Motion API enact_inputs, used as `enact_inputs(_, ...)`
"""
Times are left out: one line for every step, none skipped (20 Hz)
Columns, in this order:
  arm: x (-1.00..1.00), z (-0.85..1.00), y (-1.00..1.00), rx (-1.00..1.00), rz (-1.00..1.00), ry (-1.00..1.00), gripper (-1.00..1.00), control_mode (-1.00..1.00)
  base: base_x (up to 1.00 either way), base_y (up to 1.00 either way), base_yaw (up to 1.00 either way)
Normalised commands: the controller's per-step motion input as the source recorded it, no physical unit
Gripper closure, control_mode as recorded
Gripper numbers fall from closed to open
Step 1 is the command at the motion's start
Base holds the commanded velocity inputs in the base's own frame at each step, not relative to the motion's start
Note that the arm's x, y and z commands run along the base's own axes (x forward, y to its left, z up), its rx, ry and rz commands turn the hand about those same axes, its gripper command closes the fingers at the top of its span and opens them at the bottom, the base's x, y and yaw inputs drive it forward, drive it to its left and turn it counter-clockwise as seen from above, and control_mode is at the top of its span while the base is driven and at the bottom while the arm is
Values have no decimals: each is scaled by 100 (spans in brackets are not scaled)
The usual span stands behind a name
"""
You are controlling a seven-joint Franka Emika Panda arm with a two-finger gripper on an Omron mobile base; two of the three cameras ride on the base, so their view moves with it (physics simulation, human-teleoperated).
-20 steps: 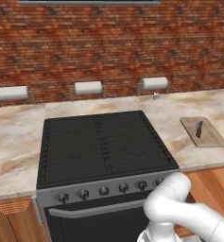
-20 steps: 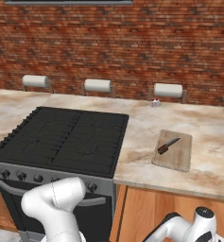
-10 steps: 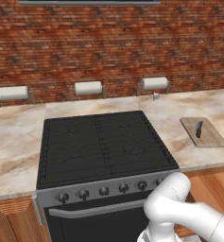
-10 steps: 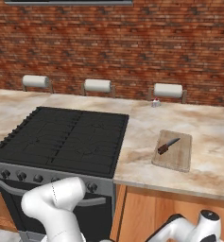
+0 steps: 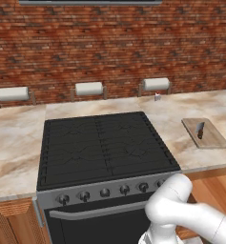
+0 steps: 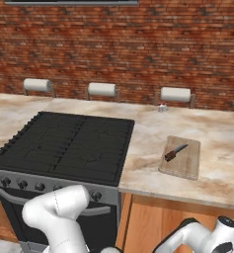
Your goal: Open the drawer on the right and place the cutting tools on the cutting board.
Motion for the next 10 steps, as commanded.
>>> enact_inputs(-30,100,4,7,0,-3,100,-100,0,0,0)
enact_inputs(-36,100,2,7,0,-5,100,-100,0,0,0)
enact_inputs(-41,100,1,7,0,-6,100,-100,0,0,0)
enact_inputs(-49,100,9,7,0,-6,100,-100,0,0,0)
enact_inputs(-50,100,14,7,0,-5,100,-100,0,0,0)
enact_inputs(-51,100,25,5,0,-5,100,-100,0,0,0)
enact_inputs(-49,100,34,5,0,-3,100,-100,0,0,0)
enact_inputs(-46,100,44,3,0,-3,100,-100,0,0,0)
enact_inputs(-41,100,57,0,0,-3,100,-100,0,0,0)
enact_inputs(-39,100,70,0,0,-5,100,-100,0,0,0)
